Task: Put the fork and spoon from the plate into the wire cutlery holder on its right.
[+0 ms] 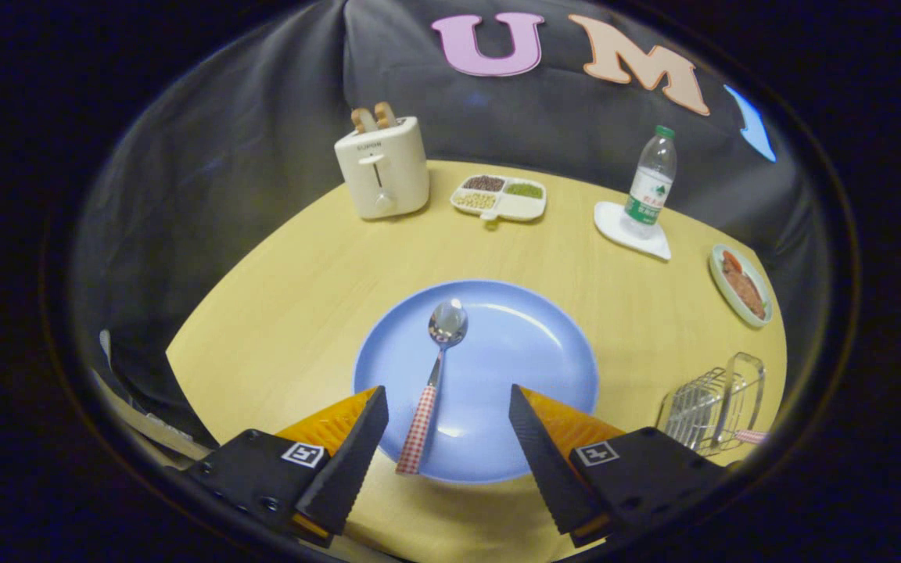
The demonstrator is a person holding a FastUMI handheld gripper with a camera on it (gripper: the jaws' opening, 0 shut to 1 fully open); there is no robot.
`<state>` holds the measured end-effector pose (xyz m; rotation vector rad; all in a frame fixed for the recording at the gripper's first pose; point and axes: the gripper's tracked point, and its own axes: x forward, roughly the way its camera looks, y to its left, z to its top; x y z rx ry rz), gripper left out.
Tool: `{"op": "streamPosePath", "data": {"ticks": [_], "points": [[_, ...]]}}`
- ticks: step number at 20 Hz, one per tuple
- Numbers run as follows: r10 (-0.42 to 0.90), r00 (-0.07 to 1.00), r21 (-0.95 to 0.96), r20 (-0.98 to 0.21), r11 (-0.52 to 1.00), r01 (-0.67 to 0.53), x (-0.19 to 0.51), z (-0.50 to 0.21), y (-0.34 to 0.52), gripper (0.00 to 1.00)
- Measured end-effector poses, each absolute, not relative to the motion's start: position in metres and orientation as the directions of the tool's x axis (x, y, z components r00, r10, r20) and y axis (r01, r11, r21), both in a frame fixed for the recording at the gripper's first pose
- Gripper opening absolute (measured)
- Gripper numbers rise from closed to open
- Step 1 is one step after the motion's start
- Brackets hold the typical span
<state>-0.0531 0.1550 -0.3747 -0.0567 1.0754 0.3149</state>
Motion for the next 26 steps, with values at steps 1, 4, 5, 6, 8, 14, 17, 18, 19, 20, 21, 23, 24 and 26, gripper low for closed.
{"op": "streamPosePath", "data": {"ticks": [1,4,5,6,8,14,17,18,19,20,21,23,24,26], "points": [[0.222,0.420,0.102,-0.880,0.952,-0.288,-0.056,-0.381,0.159,0.99],[0.203,0.380,0.081,-0.902,0.946,-0.314,-0.062,-0.395,0.163,0.85],[0.201,0.368,0.081,-0.908,0.945,-0.317,-0.064,-0.399,0.164,0.77],[0.197,0.357,0.080,-0.913,0.945,-0.318,-0.065,-0.401,0.164,0.70],[0.190,0.345,0.077,-0.919,0.946,-0.316,-0.065,-0.405,0.165,0.56],[0.173,0.292,0.074,-0.941,0.944,-0.321,-0.071,-0.403,0.152,0.13],[0.193,0.269,0.096,-0.944,0.937,-0.335,-0.070,-0.385,0.144,0.13],[0.197,0.267,0.098,-0.943,0.934,-0.343,-0.066,-0.378,0.141,0.13],[0.203,0.265,0.101,-0.943,0.931,-0.352,-0.063,-0.369,0.136,0.13],[0.210,0.263,0.106,-0.942,0.927,-0.359,-0.060,-0.360,0.131,0.13],[0.215,0.263,0.109,-0.941,0.925,-0.365,-0.057,-0.351,0.125,0.13],[0.225,0.257,0.117,-0.940,0.919,-0.377,-0.051,-0.334,0.112,0.13],[0.235,0.256,0.126,-0.938,0.916,-0.381,-0.049,-0.325,0.104,0.13],[0.242,0.235,0.136,-0.941,0.911,-0.390,-0.046,-0.309,0.085,0.13]]}}
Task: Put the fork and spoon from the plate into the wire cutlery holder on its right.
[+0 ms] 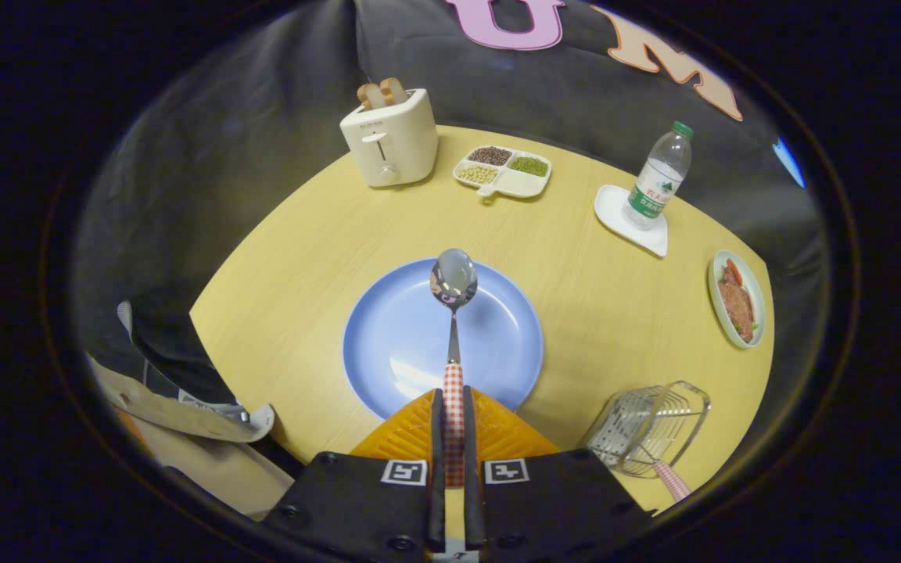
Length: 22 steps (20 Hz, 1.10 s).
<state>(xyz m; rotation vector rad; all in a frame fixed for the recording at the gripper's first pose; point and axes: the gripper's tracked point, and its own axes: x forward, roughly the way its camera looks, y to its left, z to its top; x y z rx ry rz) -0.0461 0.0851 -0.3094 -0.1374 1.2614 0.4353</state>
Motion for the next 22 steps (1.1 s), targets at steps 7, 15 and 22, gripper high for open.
{"op": "streamPosePath", "data": {"ticks": [7,15,22], "points": [[0.178,0.207,0.084,-0.962,0.913,-0.399,-0.038,-0.276,0.000,0.13],[0.104,0.111,0.047,-0.988,0.903,-0.427,-0.045,-0.259,-0.079,0.13],[0.026,-0.034,0.040,-0.999,0.837,-0.546,-0.071,-0.249,-0.129,0.13]]}}
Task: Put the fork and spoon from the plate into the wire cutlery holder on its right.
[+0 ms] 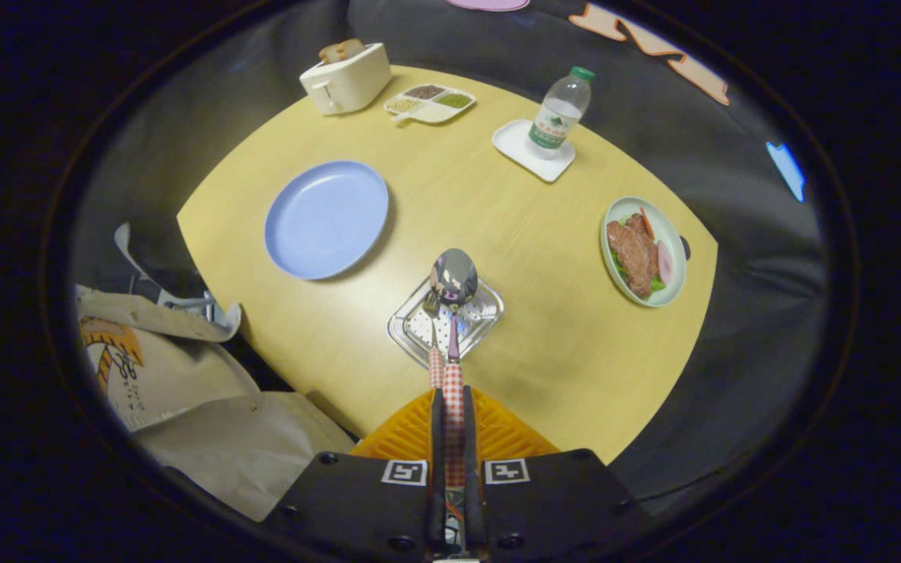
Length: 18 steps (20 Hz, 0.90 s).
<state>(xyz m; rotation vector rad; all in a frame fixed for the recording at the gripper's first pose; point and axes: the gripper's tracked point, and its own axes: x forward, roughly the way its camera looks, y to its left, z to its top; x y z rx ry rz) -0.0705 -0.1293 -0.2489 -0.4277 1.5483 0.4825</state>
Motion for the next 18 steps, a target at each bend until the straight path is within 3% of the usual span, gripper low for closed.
{"op": "streamPosePath", "data": {"ticks": [12,18], "points": [[-0.049,-0.283,0.133,-0.958,0.797,-0.589,-0.073,-0.276,-0.143,0.13],[-0.100,-0.355,0.147,-0.930,0.782,-0.606,-0.068,-0.286,-0.146,0.13]]}}
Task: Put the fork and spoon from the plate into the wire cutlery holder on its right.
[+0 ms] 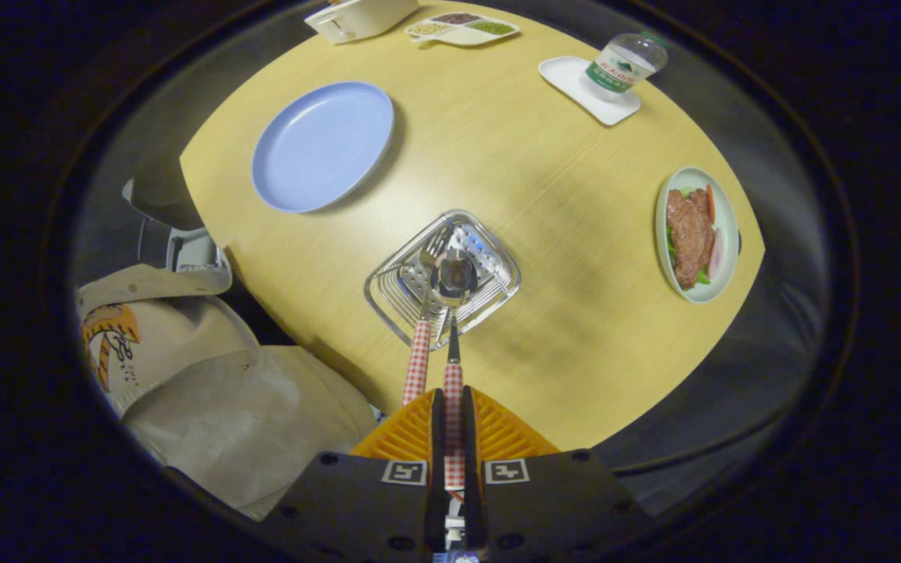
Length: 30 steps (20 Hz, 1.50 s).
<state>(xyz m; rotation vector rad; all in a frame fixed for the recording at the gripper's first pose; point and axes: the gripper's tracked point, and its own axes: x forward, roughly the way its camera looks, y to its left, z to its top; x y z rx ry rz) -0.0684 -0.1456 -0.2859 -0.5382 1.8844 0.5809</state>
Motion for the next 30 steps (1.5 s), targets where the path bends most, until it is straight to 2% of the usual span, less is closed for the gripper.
{"op": "streamPosePath", "data": {"ticks": [3,10,12,17,18,20,23,27,30], "points": [[-0.086,-0.367,0.157,-0.926,0.798,-0.582,-0.065,-0.289,-0.141,0.13],[-0.008,-0.268,0.141,-0.963,0.835,-0.532,-0.042,-0.287,-0.127,0.27],[0.039,-0.195,0.133,-0.980,0.860,-0.493,-0.035,-0.285,-0.121,0.46],[0.178,0.092,0.145,-0.980,0.946,-0.289,-0.017,-0.261,-0.086,0.94],[0.214,0.149,0.174,-0.965,0.955,-0.240,-0.018,-0.261,-0.077,1.00],[0.251,0.252,0.209,-0.935,0.961,-0.179,-0.019,-0.250,-0.062,1.00],[0.255,0.415,0.210,-0.873,0.966,-0.151,-0.018,-0.235,-0.046,0.99],[0.208,0.641,0.175,-0.739,0.978,-0.116,-0.015,-0.207,-0.025,0.99],[0.158,0.753,0.150,-0.639,0.986,-0.079,-0.019,-0.189,-0.013,0.99]]}}
